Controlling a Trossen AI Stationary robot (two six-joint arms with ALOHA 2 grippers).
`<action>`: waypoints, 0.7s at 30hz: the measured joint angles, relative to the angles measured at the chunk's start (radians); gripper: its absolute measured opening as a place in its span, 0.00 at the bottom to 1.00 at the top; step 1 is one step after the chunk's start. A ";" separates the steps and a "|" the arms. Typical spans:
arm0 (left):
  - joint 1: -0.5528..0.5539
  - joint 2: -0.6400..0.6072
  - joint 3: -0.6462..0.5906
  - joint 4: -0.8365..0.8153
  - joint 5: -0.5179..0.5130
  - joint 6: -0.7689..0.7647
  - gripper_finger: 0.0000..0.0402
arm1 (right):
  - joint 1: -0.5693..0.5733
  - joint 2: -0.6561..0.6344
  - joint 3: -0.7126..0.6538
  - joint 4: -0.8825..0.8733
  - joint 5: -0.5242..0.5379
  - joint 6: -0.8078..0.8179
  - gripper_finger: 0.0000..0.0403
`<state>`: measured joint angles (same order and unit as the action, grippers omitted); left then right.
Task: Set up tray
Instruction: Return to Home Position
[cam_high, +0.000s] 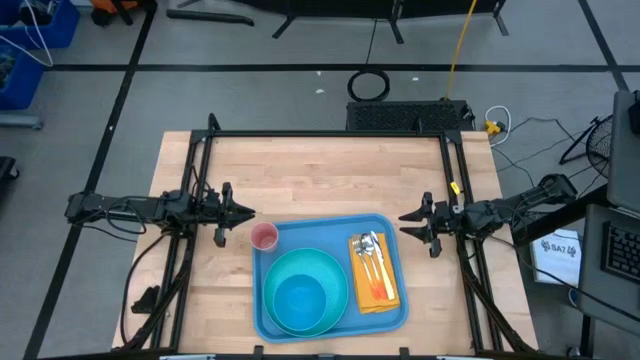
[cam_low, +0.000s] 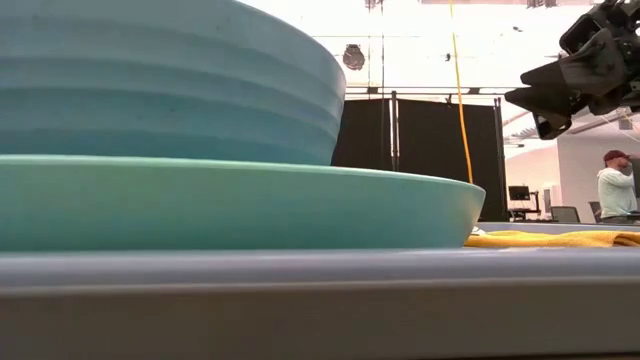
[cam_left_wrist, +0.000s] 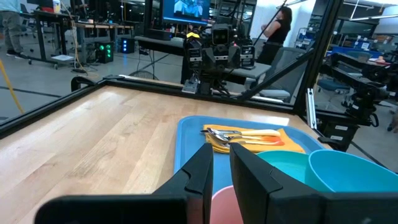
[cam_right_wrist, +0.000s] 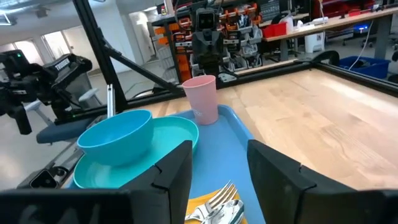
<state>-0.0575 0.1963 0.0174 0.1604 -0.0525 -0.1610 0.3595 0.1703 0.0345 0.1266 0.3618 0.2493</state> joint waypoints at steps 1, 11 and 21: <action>0.000 0.000 0.000 0.000 0.000 0.000 0.14 | 0.000 0.000 0.000 0.000 0.000 0.000 0.37; 0.000 0.000 0.000 0.000 0.000 0.000 0.14 | 0.000 0.000 0.000 0.001 0.001 0.000 0.37; 0.000 0.000 0.000 0.000 0.000 0.000 0.14 | 0.000 0.000 0.000 0.001 0.001 0.000 0.36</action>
<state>-0.0574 0.1961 0.0174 0.1604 -0.0525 -0.1612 0.3595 0.1703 0.0345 0.1272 0.3630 0.2493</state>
